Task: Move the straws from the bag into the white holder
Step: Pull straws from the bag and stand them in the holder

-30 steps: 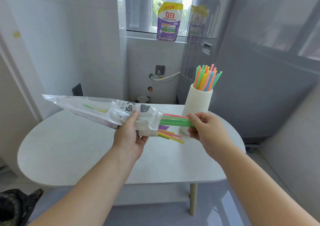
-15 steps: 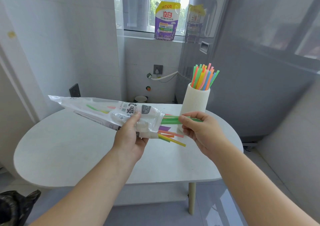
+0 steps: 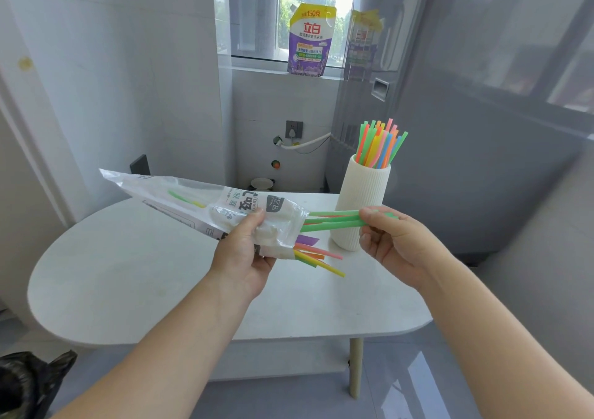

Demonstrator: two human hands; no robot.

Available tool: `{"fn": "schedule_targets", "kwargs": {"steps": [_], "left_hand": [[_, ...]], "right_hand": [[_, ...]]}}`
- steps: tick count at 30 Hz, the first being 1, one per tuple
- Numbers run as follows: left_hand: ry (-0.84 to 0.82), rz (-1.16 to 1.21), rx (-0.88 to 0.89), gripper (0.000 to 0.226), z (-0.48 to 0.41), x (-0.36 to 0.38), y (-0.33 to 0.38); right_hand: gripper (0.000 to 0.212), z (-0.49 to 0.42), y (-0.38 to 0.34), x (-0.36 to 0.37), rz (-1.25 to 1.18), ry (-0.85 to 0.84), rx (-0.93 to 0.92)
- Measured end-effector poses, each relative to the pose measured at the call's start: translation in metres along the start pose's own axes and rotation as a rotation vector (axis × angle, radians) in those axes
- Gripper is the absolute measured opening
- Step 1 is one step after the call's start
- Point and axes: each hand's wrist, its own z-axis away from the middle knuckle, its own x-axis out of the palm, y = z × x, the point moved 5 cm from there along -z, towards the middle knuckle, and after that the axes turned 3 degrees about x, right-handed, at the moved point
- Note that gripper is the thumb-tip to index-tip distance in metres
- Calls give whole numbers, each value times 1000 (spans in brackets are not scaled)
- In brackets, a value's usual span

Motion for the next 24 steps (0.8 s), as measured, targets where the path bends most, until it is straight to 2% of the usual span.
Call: {"fn": "schedule_targets", "kwargs": {"steps": [4,10,14,17,20,24], "left_hand": [[9,27,-8,27,2,1,-2],[17,38,-8,26,3,0,-1],[6,47,-13,24,4,3,-1],[14,62,-15,33,6,4,-2],[23,70,-19,40,9,5,-3],[27,67,-32,34,10,6,-4]], "right_hand": [[28,-2,15,16,-274,8,-4],[43,-5,26,34,-258,12,-36],[51,-1,28,40,-328,14,-7],[46,4,30,46,-291,23,15],[46,6,28,46,-244,72,-44],[32,6,26,45,-221,118,-112]]}}
